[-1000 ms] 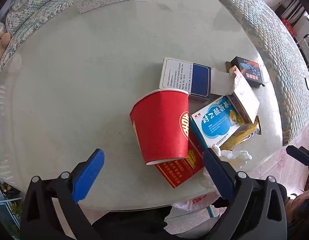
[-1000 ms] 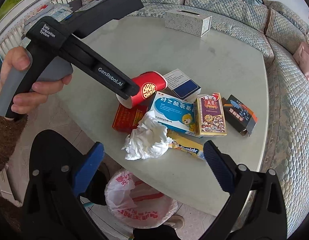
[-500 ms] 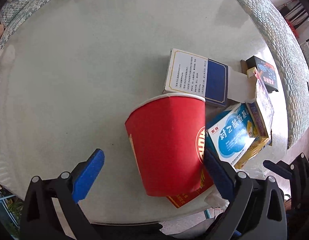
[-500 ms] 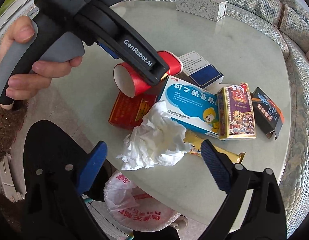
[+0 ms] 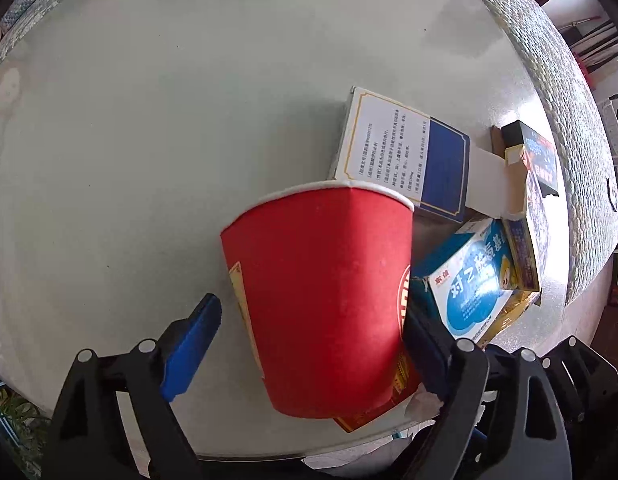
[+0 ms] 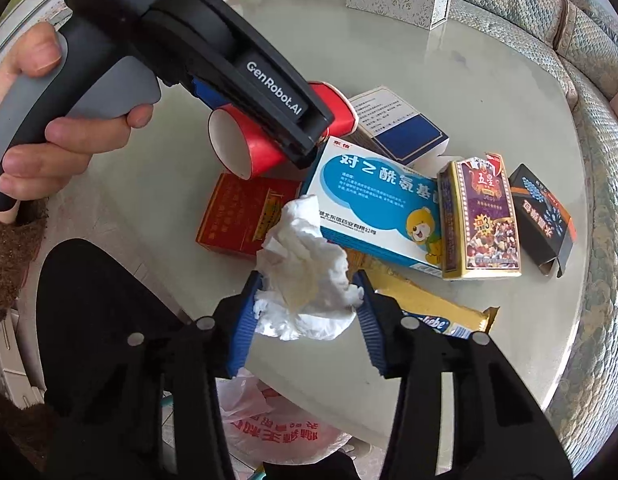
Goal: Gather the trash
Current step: 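Grasp the red paper cup with the left tool while the right tool grasps the crumpled tissue, then carry the red cup and tissue with both tools over the trash bin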
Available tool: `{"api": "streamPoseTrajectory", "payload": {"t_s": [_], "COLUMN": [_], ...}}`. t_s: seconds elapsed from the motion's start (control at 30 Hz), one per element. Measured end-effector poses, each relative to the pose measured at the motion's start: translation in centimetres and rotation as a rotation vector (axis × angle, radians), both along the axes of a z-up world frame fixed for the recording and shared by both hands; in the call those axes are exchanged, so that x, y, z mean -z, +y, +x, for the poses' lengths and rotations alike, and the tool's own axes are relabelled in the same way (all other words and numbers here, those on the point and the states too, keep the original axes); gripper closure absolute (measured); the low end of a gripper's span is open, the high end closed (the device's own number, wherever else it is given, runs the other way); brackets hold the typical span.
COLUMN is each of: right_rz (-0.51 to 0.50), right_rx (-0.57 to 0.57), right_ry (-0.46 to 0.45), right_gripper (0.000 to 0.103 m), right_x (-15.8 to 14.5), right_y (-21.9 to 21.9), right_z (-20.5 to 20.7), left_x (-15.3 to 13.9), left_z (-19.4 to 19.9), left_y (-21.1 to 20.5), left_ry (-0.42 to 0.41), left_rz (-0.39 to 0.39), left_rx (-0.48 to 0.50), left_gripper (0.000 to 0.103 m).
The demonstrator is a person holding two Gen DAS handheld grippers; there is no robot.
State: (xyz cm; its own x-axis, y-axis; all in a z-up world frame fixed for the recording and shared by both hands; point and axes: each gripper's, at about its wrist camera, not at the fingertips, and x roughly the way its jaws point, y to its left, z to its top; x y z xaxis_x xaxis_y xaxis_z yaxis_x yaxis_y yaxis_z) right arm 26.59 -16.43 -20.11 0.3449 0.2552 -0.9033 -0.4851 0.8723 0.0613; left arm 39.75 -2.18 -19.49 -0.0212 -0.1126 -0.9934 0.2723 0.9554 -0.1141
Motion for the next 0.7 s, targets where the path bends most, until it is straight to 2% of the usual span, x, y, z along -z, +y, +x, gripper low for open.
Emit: {"api": "streamPoseTrajectory", "payload": {"t_s": [0.1, 0.27, 0.7], "right_rz": [0.006, -0.001, -0.035], "right_rx": [0.004, 0.015, 0.035], "right_ry": [-0.002, -0.008, -0.058], "right_gripper": [0.067, 0.077, 0.080], "right_x": [-0.2, -0.5, -2.8], "right_y": [0.0, -0.1, 0.5], "right_z": [-0.1, -0.1, -0.9], "left_x": [0.3, 0.4, -3.0], "left_z": [0.1, 0.3, -1.8], "left_y": [0.5, 2.1, 3.2], "left_ry": [0.015, 0.005, -0.094], "left_rz": [-0.004, -0.018, -0.005], "left_rx": [-0.011, -0.030, -0.018], "left_gripper": [0.034, 0.035, 0.035]}}
